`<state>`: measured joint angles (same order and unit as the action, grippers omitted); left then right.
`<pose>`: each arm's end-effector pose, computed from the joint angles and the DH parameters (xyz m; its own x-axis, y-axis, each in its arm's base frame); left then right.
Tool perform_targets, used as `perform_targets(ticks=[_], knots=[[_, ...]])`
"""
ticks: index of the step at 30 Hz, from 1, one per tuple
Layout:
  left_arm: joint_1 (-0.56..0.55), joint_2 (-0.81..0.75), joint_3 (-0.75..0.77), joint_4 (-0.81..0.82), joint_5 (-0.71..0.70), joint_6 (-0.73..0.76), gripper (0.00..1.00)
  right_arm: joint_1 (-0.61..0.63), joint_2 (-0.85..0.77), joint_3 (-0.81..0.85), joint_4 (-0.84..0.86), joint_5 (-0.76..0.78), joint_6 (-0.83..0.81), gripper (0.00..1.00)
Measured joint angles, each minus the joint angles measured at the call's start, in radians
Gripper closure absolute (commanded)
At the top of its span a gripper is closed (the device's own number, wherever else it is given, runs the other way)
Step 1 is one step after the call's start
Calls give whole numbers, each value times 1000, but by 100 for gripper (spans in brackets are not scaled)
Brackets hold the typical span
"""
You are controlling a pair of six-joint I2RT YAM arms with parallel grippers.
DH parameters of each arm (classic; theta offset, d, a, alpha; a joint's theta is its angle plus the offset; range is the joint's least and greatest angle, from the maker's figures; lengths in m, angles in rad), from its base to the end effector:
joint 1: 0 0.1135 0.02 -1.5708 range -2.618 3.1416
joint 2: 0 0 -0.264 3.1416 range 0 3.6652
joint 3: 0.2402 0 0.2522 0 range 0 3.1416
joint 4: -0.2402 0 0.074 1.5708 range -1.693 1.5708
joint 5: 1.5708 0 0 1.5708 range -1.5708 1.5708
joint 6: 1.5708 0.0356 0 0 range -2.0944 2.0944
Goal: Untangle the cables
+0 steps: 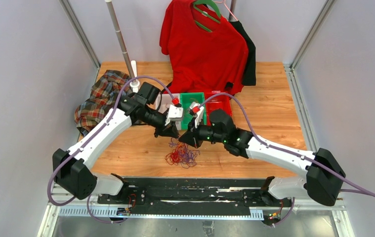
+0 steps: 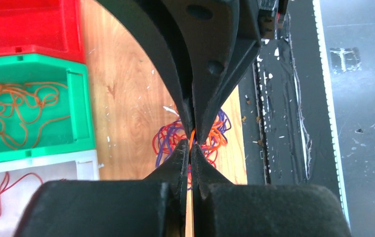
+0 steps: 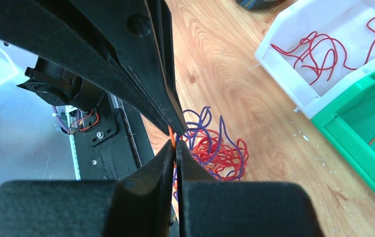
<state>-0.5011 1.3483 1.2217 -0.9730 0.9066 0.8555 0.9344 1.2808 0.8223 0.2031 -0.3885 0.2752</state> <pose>0.2109 -0.1475 0.3141 -0.0523 0.5592 -0.8274 0.9898 -0.0812 -0.1174 0.1640 0.2446 0.2848 -0.4059 -0.1262 -0.9051 -0.8851 0.3009 0.3550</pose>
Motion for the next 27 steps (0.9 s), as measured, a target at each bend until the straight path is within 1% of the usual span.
perform_targets(ticks=[5, 8, 9, 12, 16, 22, 27], knots=[[-1, -49, 0, 13, -50, -43, 99, 0, -38, -40, 13, 40, 12, 48], [0, -73, 5, 31, -79, -99, 99, 7, -80, -85, 31, 108, 13, 35], [-1, -80, 7, 39, -89, -128, 99, 11, -99, -103, 42, 145, 15, 33], [-1, -97, 7, 63, -110, -204, 99, 32, -161, -163, 94, 244, 21, 32], [-1, -122, 11, 94, -136, -304, 99, 81, -183, -172, 169, 357, 12, 30], [-1, -158, 51, 117, -151, -413, 99, 111, -115, -134, 234, 424, -2, 29], [-1, -203, 76, 117, -141, -458, 99, 111, -47, -106, 297, 469, -9, 31]])
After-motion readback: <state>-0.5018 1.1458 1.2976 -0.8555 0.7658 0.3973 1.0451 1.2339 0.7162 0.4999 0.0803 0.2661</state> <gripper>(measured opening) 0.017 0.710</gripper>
